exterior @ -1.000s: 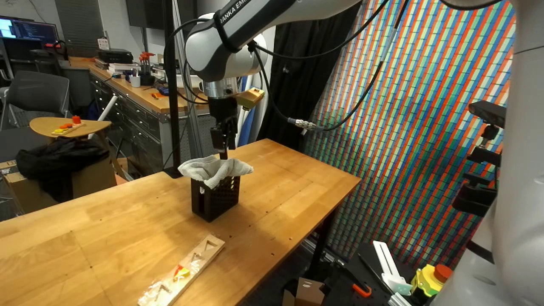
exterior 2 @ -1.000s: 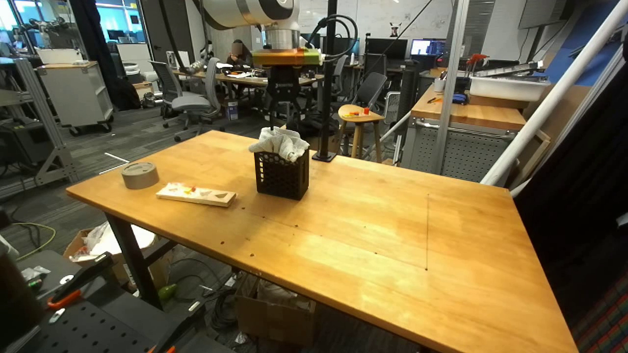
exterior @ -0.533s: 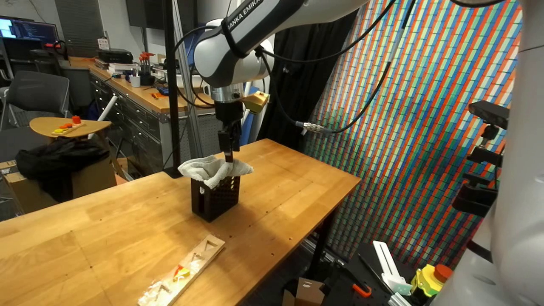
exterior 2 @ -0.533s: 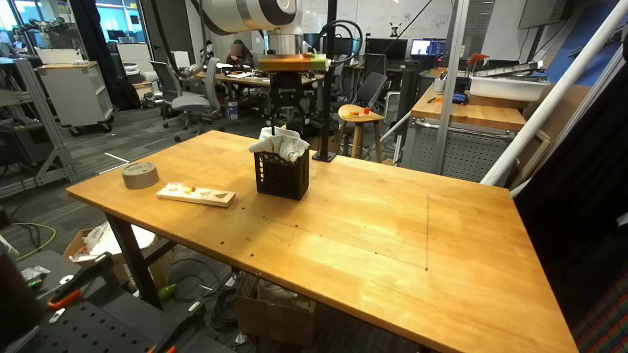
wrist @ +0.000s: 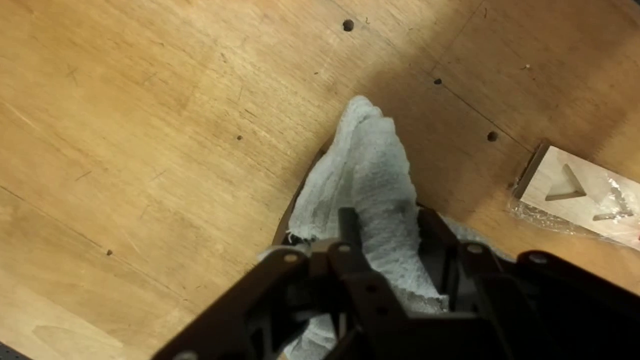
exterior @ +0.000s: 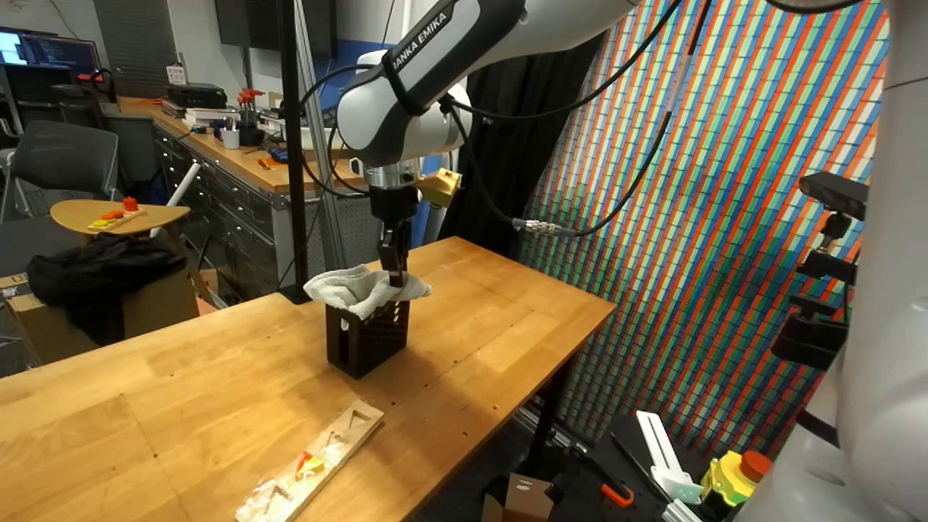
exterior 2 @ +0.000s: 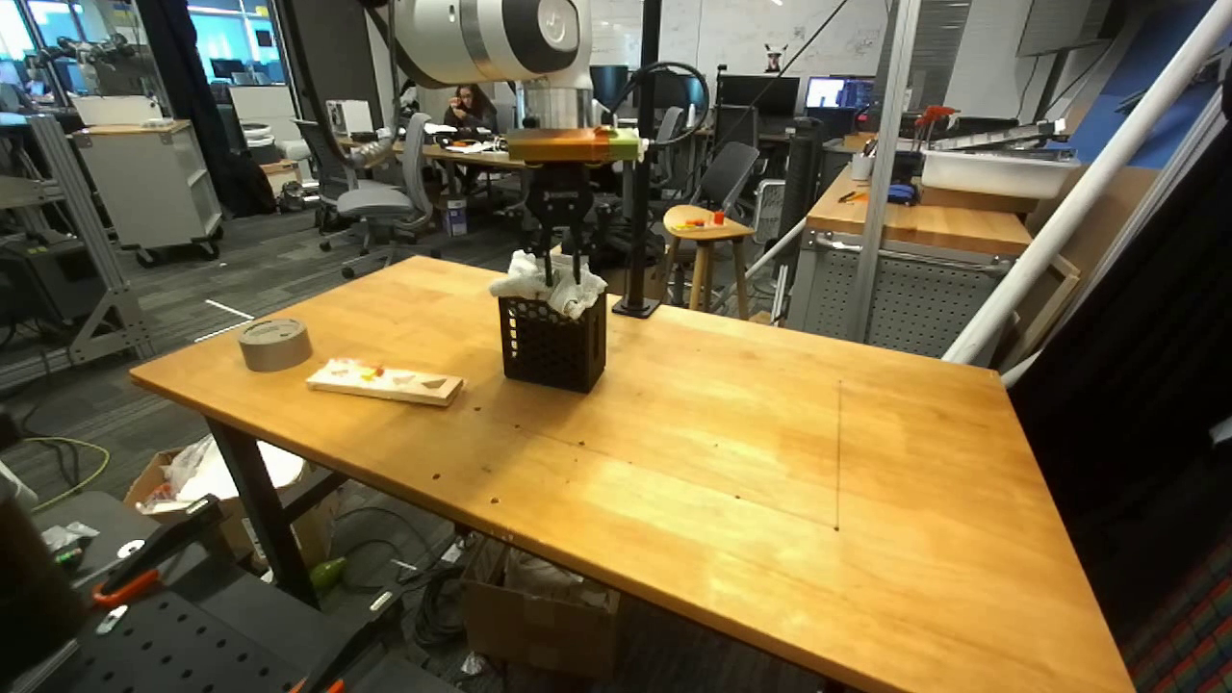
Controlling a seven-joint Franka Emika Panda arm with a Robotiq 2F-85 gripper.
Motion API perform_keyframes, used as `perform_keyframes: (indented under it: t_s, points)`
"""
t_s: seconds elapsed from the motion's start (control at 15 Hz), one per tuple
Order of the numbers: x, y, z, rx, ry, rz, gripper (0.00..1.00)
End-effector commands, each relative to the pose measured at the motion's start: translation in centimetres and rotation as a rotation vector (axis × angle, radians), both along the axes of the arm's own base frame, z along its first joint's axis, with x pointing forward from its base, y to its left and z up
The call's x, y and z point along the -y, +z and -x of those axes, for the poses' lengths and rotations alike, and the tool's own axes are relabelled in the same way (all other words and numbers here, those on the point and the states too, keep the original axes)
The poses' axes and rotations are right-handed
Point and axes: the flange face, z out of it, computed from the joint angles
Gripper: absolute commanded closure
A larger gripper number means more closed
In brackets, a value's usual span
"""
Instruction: Put the towel inside the black box
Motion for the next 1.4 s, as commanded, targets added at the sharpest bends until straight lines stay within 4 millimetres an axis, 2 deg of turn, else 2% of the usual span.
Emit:
perform_keyframes:
  t_s: [0.0,0.07,0.2,0.27,0.6,0.93,1.33]
  points:
    - [0.0,0.6,0.1,0.028,0.016,-0.018,0.94]
    - [-0.2,0.7,-0.1,0.03,0.02,-0.015,0.98]
    - [-0.8,0.8,-0.7,0.034,0.033,-0.015,0.99]
    - [-1.1,0.8,-1.1,0.037,0.04,-0.016,0.95]
    - [-2.9,0.5,-2.8,0.065,0.064,-0.043,0.95]
    - [-3.4,-1.3,-3.6,0.07,0.04,-0.089,0.95]
    - [-2.3,-4.3,-3.5,0.053,-0.053,-0.152,0.95]
